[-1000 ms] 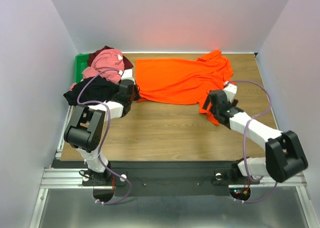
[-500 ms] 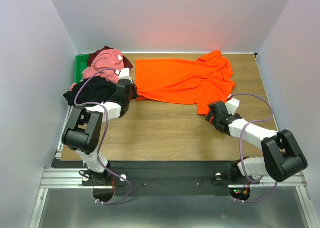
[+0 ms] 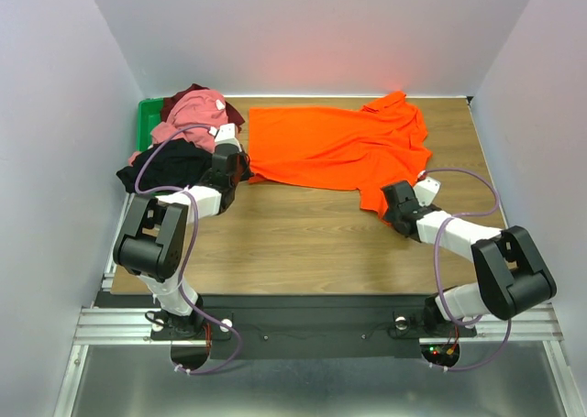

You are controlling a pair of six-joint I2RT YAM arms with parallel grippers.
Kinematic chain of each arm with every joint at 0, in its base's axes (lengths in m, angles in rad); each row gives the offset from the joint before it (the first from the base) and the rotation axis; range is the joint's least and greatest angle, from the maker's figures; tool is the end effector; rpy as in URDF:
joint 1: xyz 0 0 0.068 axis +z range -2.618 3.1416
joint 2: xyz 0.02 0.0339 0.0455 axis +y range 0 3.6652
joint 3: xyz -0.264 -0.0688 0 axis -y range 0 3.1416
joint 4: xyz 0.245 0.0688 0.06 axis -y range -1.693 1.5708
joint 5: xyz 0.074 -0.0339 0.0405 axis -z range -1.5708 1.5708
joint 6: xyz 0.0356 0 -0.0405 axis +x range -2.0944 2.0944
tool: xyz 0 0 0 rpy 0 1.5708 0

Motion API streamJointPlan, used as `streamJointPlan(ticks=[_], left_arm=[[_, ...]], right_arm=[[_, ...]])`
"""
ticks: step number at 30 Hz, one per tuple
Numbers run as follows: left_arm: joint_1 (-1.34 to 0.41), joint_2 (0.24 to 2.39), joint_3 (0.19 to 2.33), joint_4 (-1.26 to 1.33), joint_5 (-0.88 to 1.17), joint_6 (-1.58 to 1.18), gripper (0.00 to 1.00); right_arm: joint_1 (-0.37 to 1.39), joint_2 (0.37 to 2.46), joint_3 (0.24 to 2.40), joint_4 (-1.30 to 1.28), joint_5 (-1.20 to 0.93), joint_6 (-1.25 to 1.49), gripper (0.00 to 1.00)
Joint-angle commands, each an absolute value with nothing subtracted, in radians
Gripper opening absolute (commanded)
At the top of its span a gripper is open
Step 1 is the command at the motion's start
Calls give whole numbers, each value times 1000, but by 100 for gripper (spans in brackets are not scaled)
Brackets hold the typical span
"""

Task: Fold and stack the t-shirts
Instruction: Flatten the tshirt out

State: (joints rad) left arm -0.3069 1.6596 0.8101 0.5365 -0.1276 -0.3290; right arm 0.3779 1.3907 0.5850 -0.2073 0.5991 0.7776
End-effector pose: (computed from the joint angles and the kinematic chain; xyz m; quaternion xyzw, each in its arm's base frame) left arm 0.3391 -0.1027 0.1984 -0.0464 0.8066 -0.1346 0.5737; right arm 0.2309 0.0700 0.1503 0.2620 0.8841 -0.0940 0.3753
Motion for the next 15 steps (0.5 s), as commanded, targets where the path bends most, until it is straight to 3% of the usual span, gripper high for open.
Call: streamJointPlan(ticks=[1, 5, 9, 12, 13, 15], left_arm=[[-296, 1621, 805, 592, -121, -336, 0], [-291, 1623, 804, 595, -117, -337, 0], [-288, 1620, 801, 597, -115, -339, 0], [-285, 1617, 798, 598, -112, -341, 0], [-285, 1617, 798, 600, -112, -341, 0], [-284, 1615, 793, 601, -104, -342, 0]], right_arm=[[374, 1413, 600, -164, 514, 790, 63], [374, 1401, 592, -158, 494, 784, 56], [374, 1404, 588, -153, 480, 781, 39], [374, 1397, 584, -152, 472, 778, 17], [374, 1390, 583, -152, 474, 778, 6], [374, 1368, 577, -152, 471, 775, 0]])
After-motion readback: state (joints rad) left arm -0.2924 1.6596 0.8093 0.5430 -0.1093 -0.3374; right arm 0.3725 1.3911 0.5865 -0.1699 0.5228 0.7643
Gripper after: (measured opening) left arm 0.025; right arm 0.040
